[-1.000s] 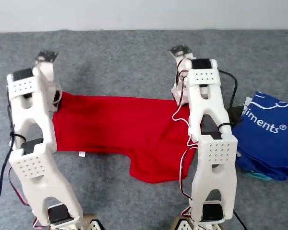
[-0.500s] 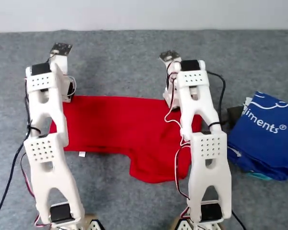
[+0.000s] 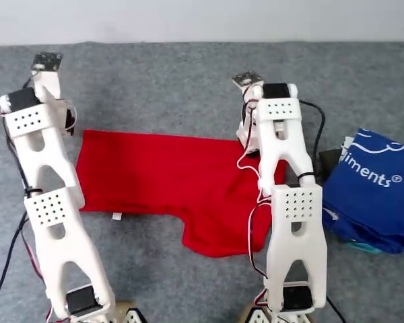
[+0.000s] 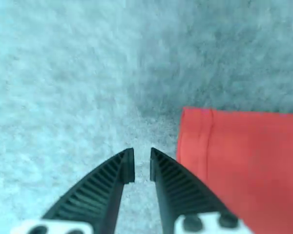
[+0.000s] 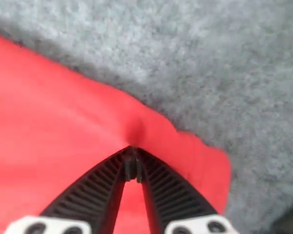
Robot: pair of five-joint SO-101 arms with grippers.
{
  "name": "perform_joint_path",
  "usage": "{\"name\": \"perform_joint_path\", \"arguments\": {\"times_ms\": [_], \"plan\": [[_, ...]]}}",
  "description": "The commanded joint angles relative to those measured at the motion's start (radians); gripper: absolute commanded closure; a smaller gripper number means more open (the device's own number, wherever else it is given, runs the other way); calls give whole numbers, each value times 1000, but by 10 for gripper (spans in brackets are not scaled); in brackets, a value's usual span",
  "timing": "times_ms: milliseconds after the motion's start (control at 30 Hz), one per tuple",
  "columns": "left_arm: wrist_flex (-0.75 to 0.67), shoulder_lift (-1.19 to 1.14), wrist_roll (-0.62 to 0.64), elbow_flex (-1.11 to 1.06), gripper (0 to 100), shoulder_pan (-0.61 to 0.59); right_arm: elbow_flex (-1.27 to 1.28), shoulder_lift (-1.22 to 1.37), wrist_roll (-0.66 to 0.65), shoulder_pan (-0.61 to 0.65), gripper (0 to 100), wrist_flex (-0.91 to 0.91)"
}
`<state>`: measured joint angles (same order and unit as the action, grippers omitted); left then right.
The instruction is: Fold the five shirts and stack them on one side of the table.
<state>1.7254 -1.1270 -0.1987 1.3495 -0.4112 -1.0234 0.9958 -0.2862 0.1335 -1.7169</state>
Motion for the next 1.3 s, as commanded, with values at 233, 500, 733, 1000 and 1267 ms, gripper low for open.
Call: {"name": "perform_joint_path", "arguments": {"times_ms": [233,500,733,1000,1267], "plan": [[34,482,-57,-358,928,164,-74,-338,9,27,990,-82],[32,832,-189,-796,928,365,292,-756,6,-68,990,-82],[32,982,-233,-1026,928,601,551,-1044,-14,-260,990,-79],[25,985,-233,-1098,923,921,789,-1259,-137,-529,990,-77],[5,865,-238,-1138,824,1143,976,-1414,-227,-717,990,-77]]}}
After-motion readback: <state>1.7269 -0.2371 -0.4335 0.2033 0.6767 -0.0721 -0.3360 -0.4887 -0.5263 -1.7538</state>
